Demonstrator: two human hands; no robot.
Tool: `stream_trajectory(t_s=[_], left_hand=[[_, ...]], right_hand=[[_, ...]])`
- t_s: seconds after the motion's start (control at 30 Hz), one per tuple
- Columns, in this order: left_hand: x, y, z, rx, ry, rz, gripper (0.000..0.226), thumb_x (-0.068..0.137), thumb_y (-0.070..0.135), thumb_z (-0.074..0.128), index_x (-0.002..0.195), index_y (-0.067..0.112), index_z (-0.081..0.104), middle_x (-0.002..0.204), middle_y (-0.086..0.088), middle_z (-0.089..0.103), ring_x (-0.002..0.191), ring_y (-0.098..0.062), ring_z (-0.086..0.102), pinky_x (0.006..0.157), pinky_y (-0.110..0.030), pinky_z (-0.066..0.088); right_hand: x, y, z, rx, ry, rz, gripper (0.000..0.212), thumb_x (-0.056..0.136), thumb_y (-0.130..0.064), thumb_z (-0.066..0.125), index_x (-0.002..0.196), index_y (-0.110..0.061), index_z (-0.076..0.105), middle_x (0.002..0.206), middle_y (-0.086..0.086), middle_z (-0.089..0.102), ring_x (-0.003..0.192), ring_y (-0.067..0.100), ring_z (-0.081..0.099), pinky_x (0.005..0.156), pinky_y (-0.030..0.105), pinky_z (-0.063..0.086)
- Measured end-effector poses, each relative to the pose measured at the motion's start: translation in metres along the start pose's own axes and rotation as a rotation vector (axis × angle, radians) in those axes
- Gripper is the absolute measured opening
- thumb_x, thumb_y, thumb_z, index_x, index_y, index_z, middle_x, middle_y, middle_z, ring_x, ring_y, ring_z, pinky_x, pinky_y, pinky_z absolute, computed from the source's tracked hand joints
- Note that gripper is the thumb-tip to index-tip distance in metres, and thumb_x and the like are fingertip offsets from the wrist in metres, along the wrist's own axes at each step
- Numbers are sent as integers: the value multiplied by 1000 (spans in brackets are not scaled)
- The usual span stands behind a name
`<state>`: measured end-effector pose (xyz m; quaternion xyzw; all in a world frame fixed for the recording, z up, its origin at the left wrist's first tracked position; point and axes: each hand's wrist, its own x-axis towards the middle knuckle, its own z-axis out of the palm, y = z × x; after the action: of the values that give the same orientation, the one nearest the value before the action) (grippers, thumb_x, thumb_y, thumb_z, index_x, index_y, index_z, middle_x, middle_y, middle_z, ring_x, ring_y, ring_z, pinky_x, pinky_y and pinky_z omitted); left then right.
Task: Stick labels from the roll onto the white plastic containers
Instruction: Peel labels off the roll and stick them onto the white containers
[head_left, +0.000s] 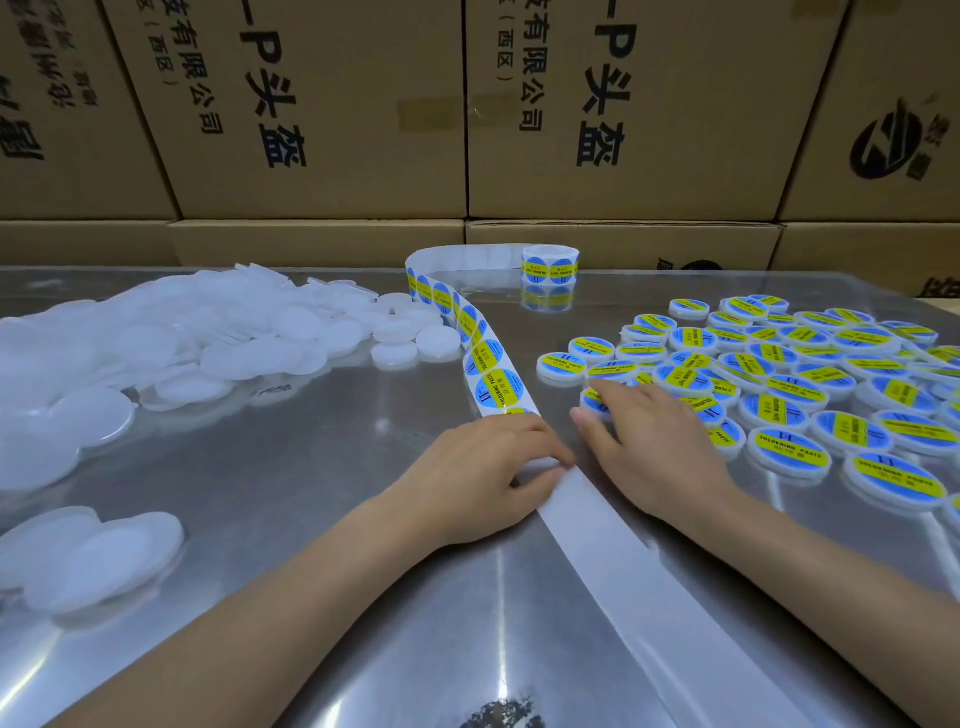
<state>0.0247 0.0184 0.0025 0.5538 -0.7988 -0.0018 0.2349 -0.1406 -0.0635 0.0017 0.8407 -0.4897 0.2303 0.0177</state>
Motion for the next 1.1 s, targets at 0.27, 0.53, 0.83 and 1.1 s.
stream_trajectory(t_s=[0.27, 0.53, 0.83, 1.1], left_hand=[[9, -19, -2, -249, 347, -265, 21, 88, 10, 55, 102, 21, 66, 104, 9, 64, 101, -11, 58, 85, -21, 41], [26, -88, -10, 38, 279, -662, 61, 93, 37, 51, 143, 9, 33, 151, -11, 30, 140, -26, 21, 113, -36, 22], [61, -131, -10, 276, 180, -807, 72, 88, 67, 32, 148, 30, 19, 158, -3, 10, 143, -37, 4, 110, -59, 10], [71, -141, -13, 195, 78, -795, 67, 86, 67, 39, 142, 32, 35, 152, 1, 27, 136, -35, 26, 108, -52, 28]], right_hand=[[-11, -18, -5, 206, 0, -374, 26, 94, -25, 51, 119, -23, 57, 109, -5, 61, 109, 16, 48, 87, 25, 32], [-11, -19, -3, 132, -73, -345, 31, 94, -31, 45, 125, -26, 50, 118, -8, 59, 112, 15, 46, 93, 29, 34], [-12, -22, 0, 106, -54, -336, 29, 95, -29, 42, 122, -26, 51, 114, -8, 57, 108, 16, 47, 90, 29, 34], [-13, -21, 0, 113, -62, -335, 29, 94, -28, 42, 122, -26, 50, 115, -7, 55, 109, 16, 47, 91, 31, 36]])
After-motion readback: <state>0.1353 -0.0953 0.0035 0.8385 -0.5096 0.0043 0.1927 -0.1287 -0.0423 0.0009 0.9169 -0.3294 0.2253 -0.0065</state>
